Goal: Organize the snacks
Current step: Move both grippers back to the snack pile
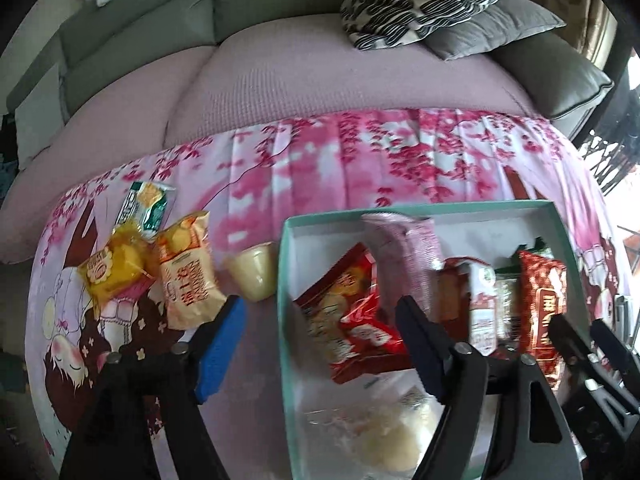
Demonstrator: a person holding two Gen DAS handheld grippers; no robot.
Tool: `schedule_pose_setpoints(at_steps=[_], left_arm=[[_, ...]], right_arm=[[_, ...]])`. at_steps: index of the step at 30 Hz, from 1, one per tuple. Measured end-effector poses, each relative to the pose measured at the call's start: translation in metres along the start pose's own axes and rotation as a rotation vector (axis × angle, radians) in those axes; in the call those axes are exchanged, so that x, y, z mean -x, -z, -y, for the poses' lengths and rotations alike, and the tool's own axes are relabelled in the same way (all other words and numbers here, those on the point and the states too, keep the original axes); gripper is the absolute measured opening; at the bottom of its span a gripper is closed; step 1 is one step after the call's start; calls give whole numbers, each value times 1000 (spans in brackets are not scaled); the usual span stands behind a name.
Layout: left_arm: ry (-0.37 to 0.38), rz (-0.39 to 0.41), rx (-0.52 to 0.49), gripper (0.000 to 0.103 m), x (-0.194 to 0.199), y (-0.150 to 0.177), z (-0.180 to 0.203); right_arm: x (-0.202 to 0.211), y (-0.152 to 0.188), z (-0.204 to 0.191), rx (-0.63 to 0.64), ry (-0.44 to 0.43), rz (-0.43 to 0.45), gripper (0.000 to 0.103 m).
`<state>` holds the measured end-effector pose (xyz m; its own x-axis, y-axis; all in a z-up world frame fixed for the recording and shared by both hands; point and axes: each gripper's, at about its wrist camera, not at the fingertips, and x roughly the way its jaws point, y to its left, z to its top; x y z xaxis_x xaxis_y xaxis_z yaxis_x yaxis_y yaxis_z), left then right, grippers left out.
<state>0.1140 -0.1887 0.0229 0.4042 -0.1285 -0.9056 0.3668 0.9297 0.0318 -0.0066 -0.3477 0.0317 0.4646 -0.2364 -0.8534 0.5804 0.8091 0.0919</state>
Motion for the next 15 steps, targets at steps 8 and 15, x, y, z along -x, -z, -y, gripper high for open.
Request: schedule_pose_setpoints(at_steps=[8, 15], left_arm=[[-43, -14, 32, 90, -11, 8, -11], [-41, -9, 64, 96, -9, 10, -20]], right_arm=[[1, 0, -1, 9, 5, 16, 100], [1, 0, -4, 30, 2, 17, 103]])
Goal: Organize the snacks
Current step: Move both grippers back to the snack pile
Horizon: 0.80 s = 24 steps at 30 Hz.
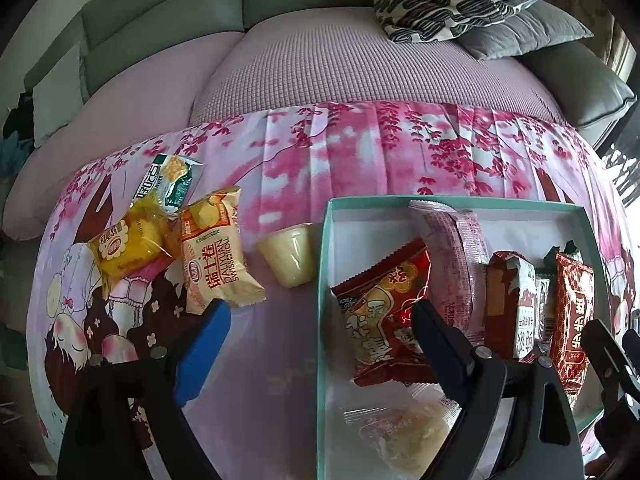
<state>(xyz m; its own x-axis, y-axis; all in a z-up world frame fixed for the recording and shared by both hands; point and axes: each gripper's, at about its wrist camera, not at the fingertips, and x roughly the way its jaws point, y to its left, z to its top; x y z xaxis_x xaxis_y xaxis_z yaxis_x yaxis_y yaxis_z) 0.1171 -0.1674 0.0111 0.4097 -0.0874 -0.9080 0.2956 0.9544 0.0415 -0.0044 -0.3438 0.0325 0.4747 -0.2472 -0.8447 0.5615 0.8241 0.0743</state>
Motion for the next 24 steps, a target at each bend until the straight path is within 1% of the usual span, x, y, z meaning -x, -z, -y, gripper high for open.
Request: schedule_pose_setpoints(at_steps=[4, 10, 15, 24], left_arm=[[28, 7, 11, 97, 5, 0, -3], [23, 29, 28, 97, 14, 0, -16], [-22, 31, 56, 97, 12, 3, -40], [-99, -4, 133, 97, 3, 18, -94]], right_arm=[[2, 0, -2, 9, -5, 5, 103], [5, -1, -9, 22, -15, 17, 103], [7, 1, -26, 56, -45, 19, 103], [8, 9, -68, 153, -79, 9, 103]])
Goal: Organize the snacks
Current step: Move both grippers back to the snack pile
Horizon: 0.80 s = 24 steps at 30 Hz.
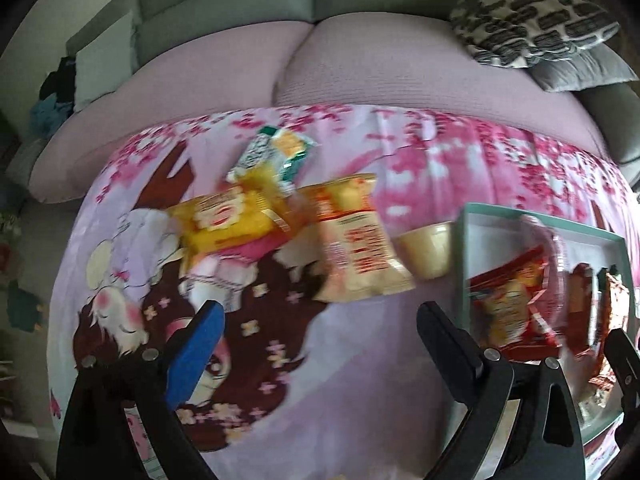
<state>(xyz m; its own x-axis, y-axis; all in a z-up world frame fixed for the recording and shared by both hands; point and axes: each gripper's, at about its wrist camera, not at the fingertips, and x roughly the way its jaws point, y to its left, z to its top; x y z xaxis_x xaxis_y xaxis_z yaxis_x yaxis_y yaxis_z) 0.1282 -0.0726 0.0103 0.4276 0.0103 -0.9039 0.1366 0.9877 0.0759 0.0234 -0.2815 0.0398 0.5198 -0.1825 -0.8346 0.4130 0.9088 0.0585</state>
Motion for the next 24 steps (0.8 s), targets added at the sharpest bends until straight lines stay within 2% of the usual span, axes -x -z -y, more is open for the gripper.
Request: schedule_pose_setpoints(at_steps=[14, 24], left_arm=[[-17, -29, 126, 97, -12, 9, -73], [22, -74, 199, 97, -34, 3, -106]], right_arm=[[-3, 11, -81, 190, -34, -5, 103], [-11, 9, -104, 197, -57, -15, 103]])
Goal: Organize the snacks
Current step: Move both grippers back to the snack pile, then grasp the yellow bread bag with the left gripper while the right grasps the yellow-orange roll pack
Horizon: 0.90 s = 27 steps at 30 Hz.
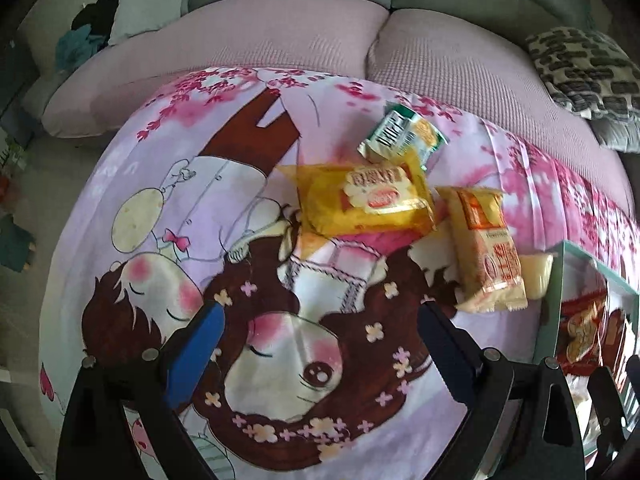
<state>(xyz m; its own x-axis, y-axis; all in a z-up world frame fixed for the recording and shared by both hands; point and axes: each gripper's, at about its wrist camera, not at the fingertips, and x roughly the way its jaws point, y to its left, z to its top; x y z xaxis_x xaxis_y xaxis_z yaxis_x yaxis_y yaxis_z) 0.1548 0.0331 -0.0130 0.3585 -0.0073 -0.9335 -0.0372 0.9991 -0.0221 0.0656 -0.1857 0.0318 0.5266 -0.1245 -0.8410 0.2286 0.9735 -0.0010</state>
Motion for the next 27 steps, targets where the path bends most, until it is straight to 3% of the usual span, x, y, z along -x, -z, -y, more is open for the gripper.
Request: schedule_pose_setpoints(at_steps=[12, 19, 27], left_arm=[[43, 10, 54, 97, -5, -45, -23], [102, -36, 54, 97, -23, -64, -14], [166, -103, 62, 97, -47, -70, 2]], right_arm=[[-23, -35, -42, 47, -72, -13, 103], [-47, -50, -63, 76, -131, -54, 102], [-69, -58, -91, 162, -148, -85, 84]])
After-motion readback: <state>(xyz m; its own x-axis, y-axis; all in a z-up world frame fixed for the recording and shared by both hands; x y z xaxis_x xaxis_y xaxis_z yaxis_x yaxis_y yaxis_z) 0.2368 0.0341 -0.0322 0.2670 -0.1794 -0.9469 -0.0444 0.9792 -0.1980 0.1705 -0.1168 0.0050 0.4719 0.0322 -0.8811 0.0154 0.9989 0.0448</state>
